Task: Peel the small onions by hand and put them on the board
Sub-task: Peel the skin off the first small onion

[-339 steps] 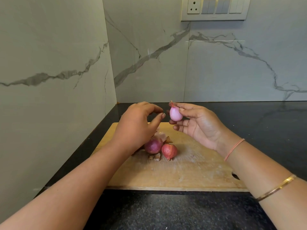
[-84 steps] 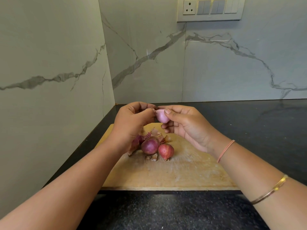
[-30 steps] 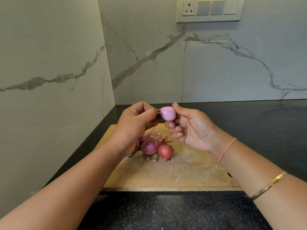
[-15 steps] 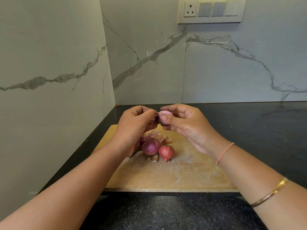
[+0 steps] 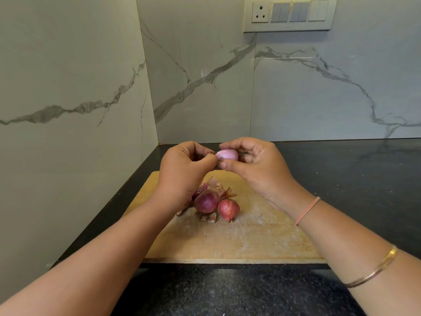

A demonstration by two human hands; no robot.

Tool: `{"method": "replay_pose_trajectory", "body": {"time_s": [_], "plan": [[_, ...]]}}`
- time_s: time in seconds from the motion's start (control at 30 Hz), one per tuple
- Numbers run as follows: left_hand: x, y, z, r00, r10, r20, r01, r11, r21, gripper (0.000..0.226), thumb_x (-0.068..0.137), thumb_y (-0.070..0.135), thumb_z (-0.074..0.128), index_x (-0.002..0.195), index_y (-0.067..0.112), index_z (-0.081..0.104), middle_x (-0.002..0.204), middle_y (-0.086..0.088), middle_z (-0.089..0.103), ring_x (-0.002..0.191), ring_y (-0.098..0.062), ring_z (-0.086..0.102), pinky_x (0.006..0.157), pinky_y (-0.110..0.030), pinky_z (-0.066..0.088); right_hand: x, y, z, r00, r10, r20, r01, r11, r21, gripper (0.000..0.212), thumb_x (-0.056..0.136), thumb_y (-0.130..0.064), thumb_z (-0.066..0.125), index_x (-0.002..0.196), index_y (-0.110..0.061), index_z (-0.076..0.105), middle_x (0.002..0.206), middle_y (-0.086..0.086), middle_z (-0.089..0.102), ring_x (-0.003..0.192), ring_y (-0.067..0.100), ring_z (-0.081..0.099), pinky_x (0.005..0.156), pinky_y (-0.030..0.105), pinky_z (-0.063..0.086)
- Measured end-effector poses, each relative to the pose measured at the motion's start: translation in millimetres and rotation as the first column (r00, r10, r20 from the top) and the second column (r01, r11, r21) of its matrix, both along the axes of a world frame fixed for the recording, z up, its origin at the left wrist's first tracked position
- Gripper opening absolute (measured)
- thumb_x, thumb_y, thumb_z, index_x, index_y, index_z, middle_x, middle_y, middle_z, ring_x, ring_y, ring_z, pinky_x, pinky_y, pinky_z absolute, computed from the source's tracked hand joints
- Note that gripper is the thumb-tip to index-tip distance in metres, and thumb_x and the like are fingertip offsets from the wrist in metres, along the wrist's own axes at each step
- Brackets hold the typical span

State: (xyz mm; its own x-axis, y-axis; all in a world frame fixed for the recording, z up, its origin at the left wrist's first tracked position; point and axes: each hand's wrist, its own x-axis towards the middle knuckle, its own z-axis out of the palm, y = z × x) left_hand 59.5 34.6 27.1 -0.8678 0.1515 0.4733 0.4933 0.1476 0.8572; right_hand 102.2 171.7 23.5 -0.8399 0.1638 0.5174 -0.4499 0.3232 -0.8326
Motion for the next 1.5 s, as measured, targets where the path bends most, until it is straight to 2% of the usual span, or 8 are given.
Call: {"method": "replay_pose_trajectory", "body": {"time_s": [0.2, 0.4, 0.53, 0.8, 1.0, 1.17, 1.33, 1.5], "plan": [[1, 1, -3, 0.998, 0.011, -0.062, -0.011, 1.000, -0.007, 0.006, 0.080, 0.011, 0.069, 0.074, 0.011, 0.067, 0.074, -0.009, 0.071, 0.078, -0.030, 0.069, 0.078, -0.051, 0.055, -2, -2, 2, 0.998, 0.057, 0.021, -0.056, 0.998, -0.026, 0.023, 0.085, 0.000, 0.065, 0.095, -0.021, 0.065, 0.098, 0.007, 0.070, 0.088, 0.013, 0.068, 0.081, 0.024, 0.055], [4, 4, 1, 0.973, -0.162, 0.166, 0.115, 0.959, 0.260, 0.018, 0.084, -0.003, 0.061, 0.068, 0.005, 0.064, 0.067, -0.006, 0.067, 0.067, -0.019, 0.069, 0.063, -0.022, 0.054, -3, 1, 0, 0.984, 0.164, 0.076, -0.145, 0.968, -0.204, 0.016, 0.091, -0.002, 0.058, 0.098, -0.015, 0.065, 0.098, 0.009, 0.070, 0.085, 0.017, 0.066, 0.081, 0.028, 0.056], [4, 3, 3, 0.930, -0.270, 0.248, 0.165, 0.913, 0.372, 0.017, 0.086, -0.003, 0.059, 0.070, 0.002, 0.063, 0.071, -0.011, 0.066, 0.065, -0.015, 0.067, 0.061, -0.016, 0.053, -3, 4, 0, 0.959, 0.268, 0.089, -0.221, 0.908, -0.356, 0.014, 0.091, -0.002, 0.055, 0.102, -0.003, 0.063, 0.096, 0.011, 0.068, 0.085, 0.019, 0.064, 0.074, 0.024, 0.056], [1, 1, 5, 0.896, -0.332, 0.296, 0.199, 0.894, 0.401, 0.015, 0.088, -0.001, 0.058, 0.075, 0.001, 0.064, 0.064, -0.007, 0.065, 0.054, -0.008, 0.062, 0.059, -0.013, 0.054, -2, 8, 3, 0.916, 0.378, 0.134, -0.261, 0.816, -0.515, 0.017, 0.093, -0.007, 0.051, 0.101, 0.002, 0.063, 0.087, 0.014, 0.066, 0.072, 0.019, 0.062, 0.064, 0.021, 0.055], [2, -1, 4, 0.947, -0.240, 0.215, 0.163, 0.933, 0.322, 0.014, 0.091, 0.014, 0.058, 0.081, 0.007, 0.065, 0.085, -0.014, 0.070, 0.074, -0.020, 0.069, 0.070, -0.023, 0.058, 0, 6, 3, 0.919, 0.360, 0.164, -0.217, 0.805, -0.552, 0.022, 0.093, -0.013, 0.054, 0.109, 0.003, 0.054, 0.079, 0.013, 0.063, 0.061, 0.017, 0.062, 0.055, 0.022, 0.053], [2, 0, 2, 0.927, -0.289, 0.239, 0.223, 0.937, 0.269, 0.010, 0.088, 0.012, 0.062, 0.088, 0.005, 0.068, 0.092, -0.016, 0.071, 0.085, -0.023, 0.069, 0.077, -0.025, 0.057, -1, 6, 1, 0.926, 0.349, 0.144, -0.225, 0.816, -0.533, 0.021, 0.088, -0.011, 0.060, 0.104, 0.000, 0.054, 0.088, 0.016, 0.066, 0.073, 0.022, 0.065, 0.064, 0.025, 0.057], [4, 0, 4, 0.908, -0.323, 0.265, 0.212, 0.903, 0.373, 0.007, 0.086, 0.000, 0.061, 0.082, 0.000, 0.066, 0.083, -0.013, 0.071, 0.075, -0.015, 0.070, 0.067, -0.018, 0.055, 1, 4, 0, 0.957, 0.272, 0.100, -0.204, 0.878, -0.433, 0.022, 0.080, 0.003, 0.066, 0.098, -0.002, 0.054, 0.093, 0.013, 0.069, 0.082, 0.018, 0.070, 0.073, 0.029, 0.059], [4, 2, 4, 0.894, -0.349, 0.280, 0.206, 0.877, 0.435, 0.014, 0.086, -0.006, 0.058, 0.075, 0.000, 0.064, 0.074, -0.009, 0.070, 0.067, -0.012, 0.069, 0.063, -0.016, 0.054, -1, 0, -2, 0.998, 0.032, 0.046, -0.026, 0.993, -0.117, 0.028, 0.074, -0.001, 0.076, 0.089, -0.011, 0.055, 0.096, 0.009, 0.068, 0.082, 0.020, 0.071, 0.077, 0.034, 0.059]]}}
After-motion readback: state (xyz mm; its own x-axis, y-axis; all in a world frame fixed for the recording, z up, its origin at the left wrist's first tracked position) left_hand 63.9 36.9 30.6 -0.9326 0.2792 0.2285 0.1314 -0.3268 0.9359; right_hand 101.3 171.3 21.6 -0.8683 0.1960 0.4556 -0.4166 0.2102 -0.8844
